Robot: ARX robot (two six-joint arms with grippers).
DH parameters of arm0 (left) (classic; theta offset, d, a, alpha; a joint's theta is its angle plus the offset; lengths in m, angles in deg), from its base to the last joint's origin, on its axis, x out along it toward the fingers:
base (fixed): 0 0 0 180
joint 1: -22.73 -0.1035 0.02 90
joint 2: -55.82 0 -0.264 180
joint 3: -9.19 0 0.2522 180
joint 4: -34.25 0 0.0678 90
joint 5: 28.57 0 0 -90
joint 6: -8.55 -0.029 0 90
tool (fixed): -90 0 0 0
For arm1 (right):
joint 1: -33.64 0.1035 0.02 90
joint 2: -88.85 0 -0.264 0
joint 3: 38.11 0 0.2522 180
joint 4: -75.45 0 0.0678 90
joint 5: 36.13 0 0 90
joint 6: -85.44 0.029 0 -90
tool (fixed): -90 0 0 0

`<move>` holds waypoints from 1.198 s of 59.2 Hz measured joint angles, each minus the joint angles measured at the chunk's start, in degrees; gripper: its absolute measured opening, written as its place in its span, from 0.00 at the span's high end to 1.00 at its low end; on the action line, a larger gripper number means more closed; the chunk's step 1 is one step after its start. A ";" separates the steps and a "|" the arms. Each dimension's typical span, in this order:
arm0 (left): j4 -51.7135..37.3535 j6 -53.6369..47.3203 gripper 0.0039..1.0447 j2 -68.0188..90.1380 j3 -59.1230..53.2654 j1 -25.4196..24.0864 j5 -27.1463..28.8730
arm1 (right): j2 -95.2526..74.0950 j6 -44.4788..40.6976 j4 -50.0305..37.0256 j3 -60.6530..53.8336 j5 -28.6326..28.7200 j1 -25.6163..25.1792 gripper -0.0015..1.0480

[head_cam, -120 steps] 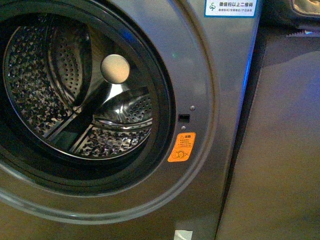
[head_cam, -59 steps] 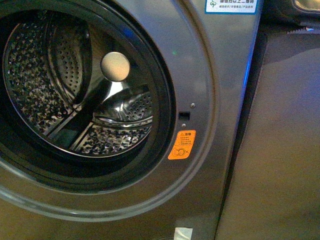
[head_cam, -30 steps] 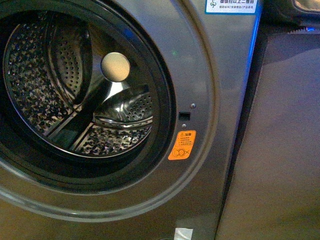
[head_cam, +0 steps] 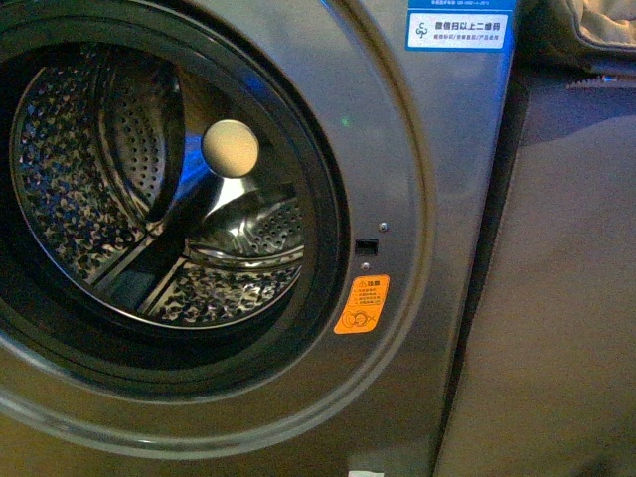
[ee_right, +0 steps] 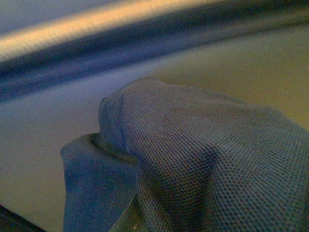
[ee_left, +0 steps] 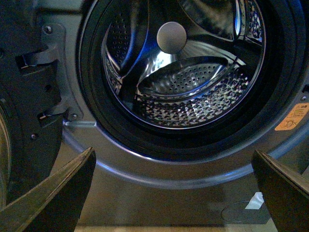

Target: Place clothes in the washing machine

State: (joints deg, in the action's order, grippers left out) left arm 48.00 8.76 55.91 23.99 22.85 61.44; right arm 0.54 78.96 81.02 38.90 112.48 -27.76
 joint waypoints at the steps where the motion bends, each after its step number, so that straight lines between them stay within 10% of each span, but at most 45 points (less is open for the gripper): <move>1: 0.00 0.00 0.06 0.00 0.00 0.00 0.00 | 0.46 0.20 -0.15 0.44 0.09 0.07 0.86; 31: 0.00 0.00 0.06 0.00 0.00 0.00 0.00 | 5.55 21.42 -0.79 37.90 -7.78 17.57 0.86; 53: 0.00 0.00 0.06 0.00 0.00 0.00 0.00 | 2.34 8.17 25.42 65.37 -29.33 55.12 0.86; 71: 0.00 0.00 0.06 0.00 0.00 0.00 0.00 | -3.02 -2.80 30.91 69.09 -44.57 81.26 0.86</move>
State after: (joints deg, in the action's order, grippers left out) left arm 48.00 8.76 55.91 23.99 22.85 61.44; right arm -2.48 76.16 111.93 107.99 67.92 53.50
